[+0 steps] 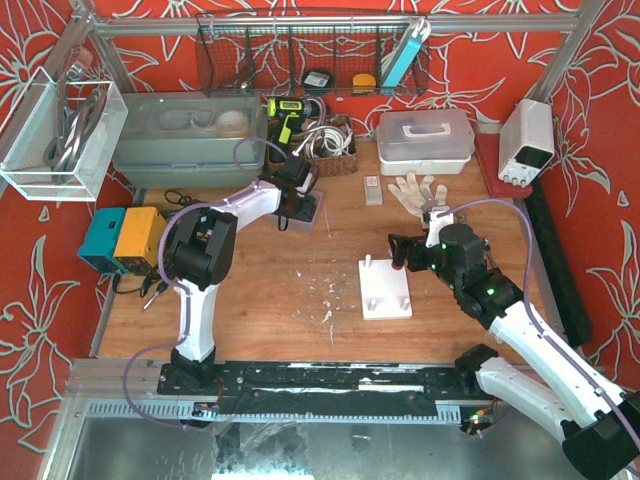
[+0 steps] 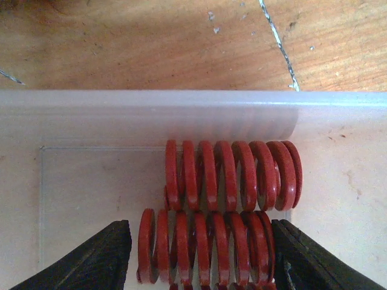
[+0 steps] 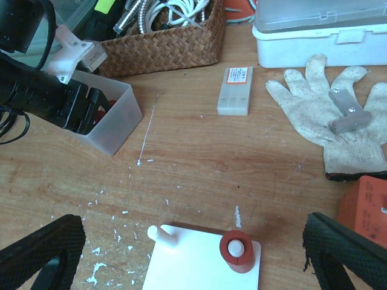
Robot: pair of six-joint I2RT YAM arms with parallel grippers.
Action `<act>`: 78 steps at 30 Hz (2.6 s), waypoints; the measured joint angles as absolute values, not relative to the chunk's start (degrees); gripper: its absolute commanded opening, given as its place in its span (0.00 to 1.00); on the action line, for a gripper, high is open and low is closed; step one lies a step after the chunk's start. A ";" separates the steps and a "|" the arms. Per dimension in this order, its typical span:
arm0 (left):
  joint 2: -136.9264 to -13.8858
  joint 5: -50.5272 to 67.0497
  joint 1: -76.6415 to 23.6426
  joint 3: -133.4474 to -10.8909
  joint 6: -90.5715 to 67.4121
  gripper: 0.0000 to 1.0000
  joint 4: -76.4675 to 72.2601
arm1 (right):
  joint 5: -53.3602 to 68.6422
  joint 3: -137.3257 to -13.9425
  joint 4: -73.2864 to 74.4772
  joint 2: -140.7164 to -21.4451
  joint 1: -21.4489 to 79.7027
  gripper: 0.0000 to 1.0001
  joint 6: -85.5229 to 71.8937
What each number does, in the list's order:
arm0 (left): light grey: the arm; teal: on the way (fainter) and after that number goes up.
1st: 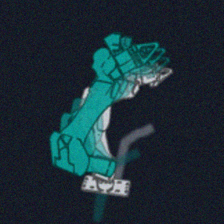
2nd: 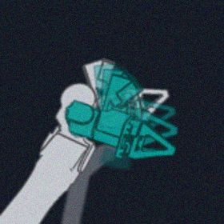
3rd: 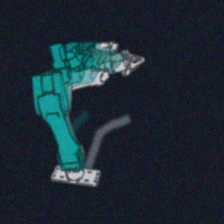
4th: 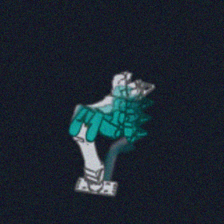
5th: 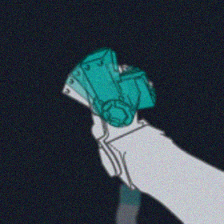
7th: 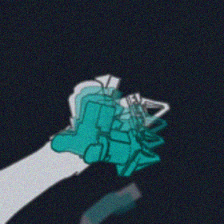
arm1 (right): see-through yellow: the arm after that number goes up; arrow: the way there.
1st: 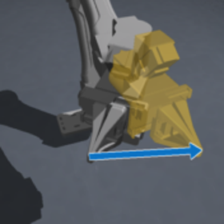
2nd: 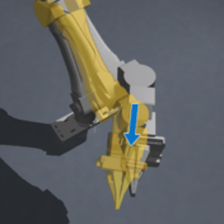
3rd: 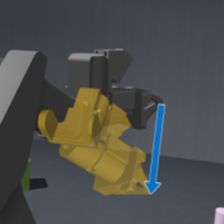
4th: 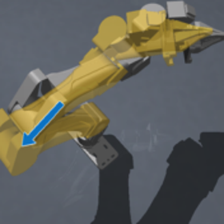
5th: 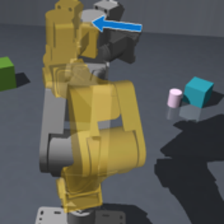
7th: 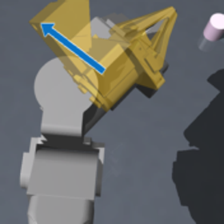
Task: Install the large spring
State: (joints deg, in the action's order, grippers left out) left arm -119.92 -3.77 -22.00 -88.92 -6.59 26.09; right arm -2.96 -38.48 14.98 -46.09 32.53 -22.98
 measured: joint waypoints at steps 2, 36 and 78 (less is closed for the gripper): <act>-120.27 -3.75 -22.00 -88.95 -6.59 0.64 26.06 | -2.96 -38.48 14.98 -46.11 32.51 0.99 -22.94; -95.39 -2.22 -22.63 -70.46 9.23 0.17 9.28 | -4.12 -39.46 16.78 -47.64 32.51 0.99 -21.52; -66.50 12.01 -46.13 -34.28 71.18 0.00 -21.58 | 40.64 -61.41 27.90 -72.31 36.71 0.57 -17.91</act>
State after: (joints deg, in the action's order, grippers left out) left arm -66.50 12.01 -46.13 -34.28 71.18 -21.58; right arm 40.64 -61.41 27.90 -72.31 36.71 -17.91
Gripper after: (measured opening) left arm 0.531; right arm 0.542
